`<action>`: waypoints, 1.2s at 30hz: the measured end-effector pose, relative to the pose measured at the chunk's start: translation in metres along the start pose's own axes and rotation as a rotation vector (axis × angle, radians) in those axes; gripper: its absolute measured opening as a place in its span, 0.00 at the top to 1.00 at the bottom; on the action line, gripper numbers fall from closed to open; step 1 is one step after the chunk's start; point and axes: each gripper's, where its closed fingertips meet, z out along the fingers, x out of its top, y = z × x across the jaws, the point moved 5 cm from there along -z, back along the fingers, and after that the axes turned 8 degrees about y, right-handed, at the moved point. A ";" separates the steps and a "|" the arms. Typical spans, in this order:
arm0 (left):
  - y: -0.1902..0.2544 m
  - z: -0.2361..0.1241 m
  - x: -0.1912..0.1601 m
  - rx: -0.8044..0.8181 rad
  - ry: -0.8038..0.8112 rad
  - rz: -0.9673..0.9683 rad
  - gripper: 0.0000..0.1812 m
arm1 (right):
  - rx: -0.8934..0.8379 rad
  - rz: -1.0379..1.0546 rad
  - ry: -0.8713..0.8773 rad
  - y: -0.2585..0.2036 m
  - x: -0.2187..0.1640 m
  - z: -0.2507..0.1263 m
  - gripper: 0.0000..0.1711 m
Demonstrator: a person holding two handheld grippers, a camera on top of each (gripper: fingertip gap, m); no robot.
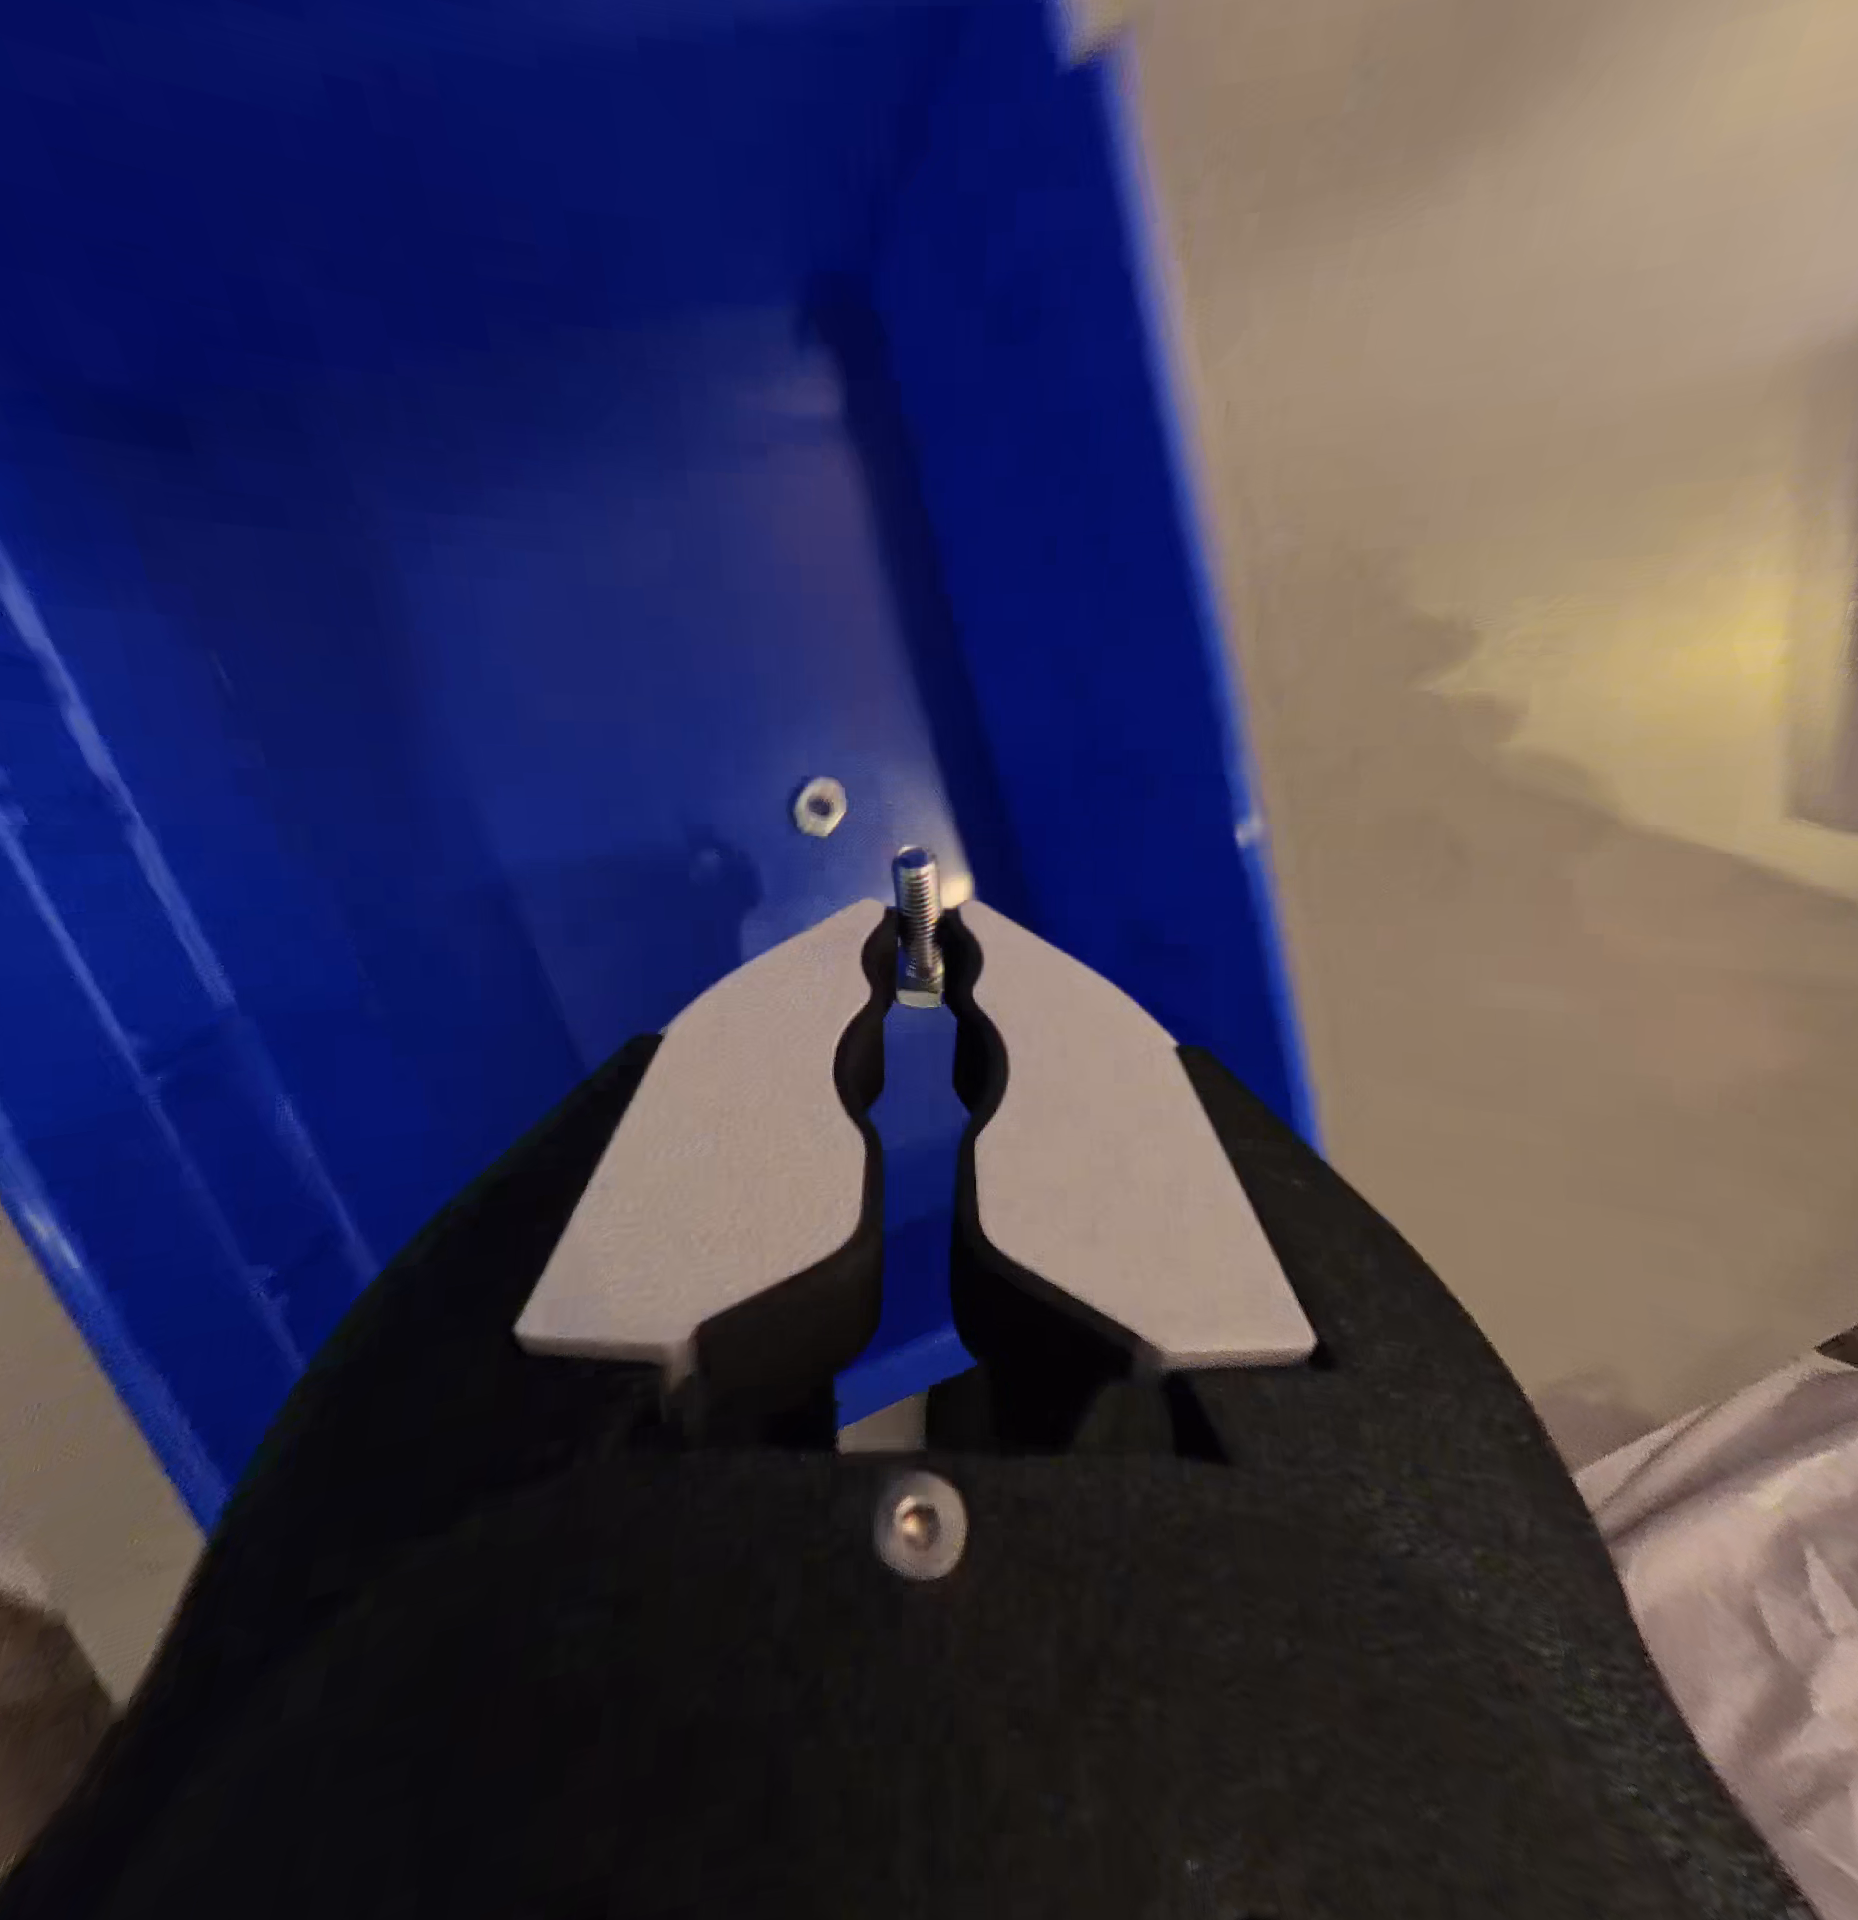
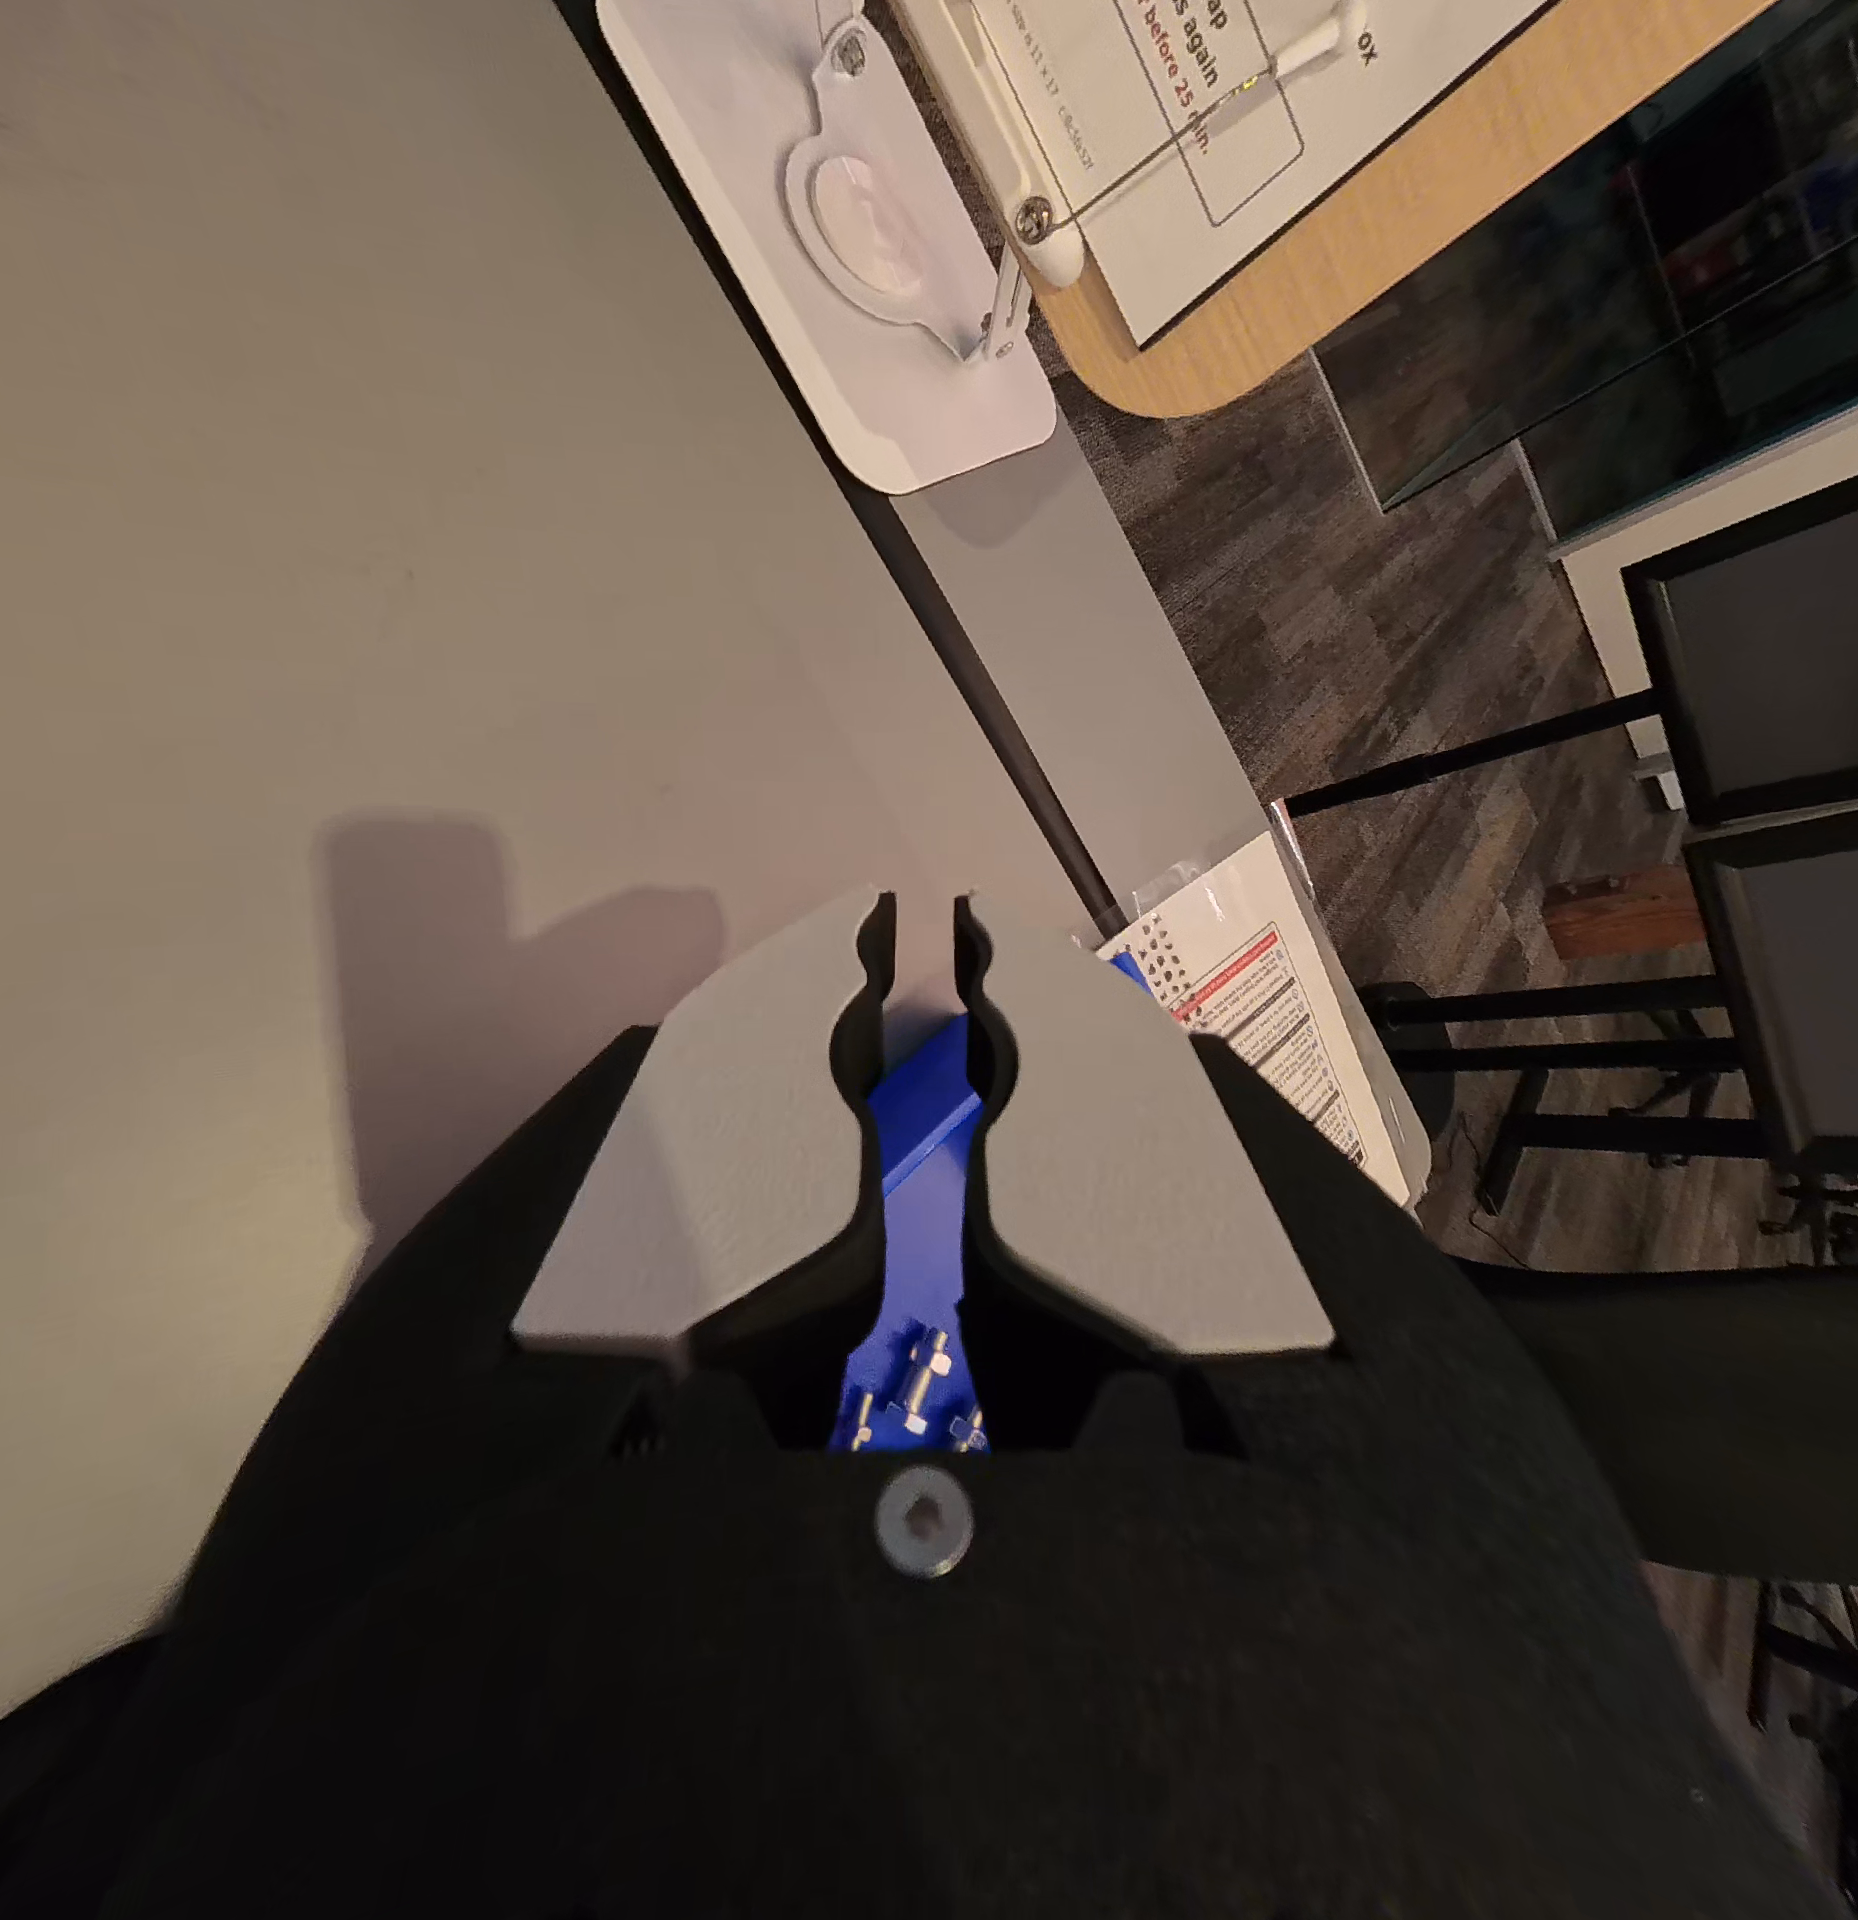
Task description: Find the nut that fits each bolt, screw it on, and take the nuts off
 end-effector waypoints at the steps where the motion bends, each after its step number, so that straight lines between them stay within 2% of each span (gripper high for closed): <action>1: 0.013 -0.009 0.010 -0.052 0.084 0.039 0.96 | 0.004 0.002 0.007 0.000 0.001 0.000 0.94; 4: 0.074 -0.032 0.040 -0.316 0.336 0.200 0.96 | 0.032 0.016 0.055 -0.004 0.006 0.000 0.94; 7: 0.145 -0.038 0.055 -0.567 0.507 0.413 0.96 | 0.140 0.050 0.177 -0.017 0.020 0.000 0.94; 10: 0.209 -0.021 0.055 -0.745 0.596 0.576 0.96 | 0.313 0.100 0.368 -0.038 0.043 -0.003 0.94; 12: 0.245 0.001 0.052 -0.825 0.679 0.607 0.96 | 0.444 0.116 0.491 -0.054 0.058 -0.006 0.94; 14: 0.275 0.029 0.038 -0.907 0.662 0.654 0.96 | 0.547 0.136 0.572 -0.067 0.067 -0.007 0.93; 18: 0.295 0.084 0.015 -0.828 0.582 0.769 0.96 | 0.650 0.163 0.601 -0.082 0.068 0.006 0.93; 23: 0.292 0.124 0.002 -0.826 0.494 0.750 0.96 | 0.673 0.167 0.520 -0.094 0.057 0.035 0.93; 29: 0.282 0.148 -0.007 -0.723 0.431 0.849 0.96 | 0.657 0.160 0.450 -0.099 0.052 0.046 0.93; 36: 0.279 0.167 -0.021 -0.629 0.271 0.927 0.96 | 0.665 0.105 0.392 -0.107 0.050 0.049 0.93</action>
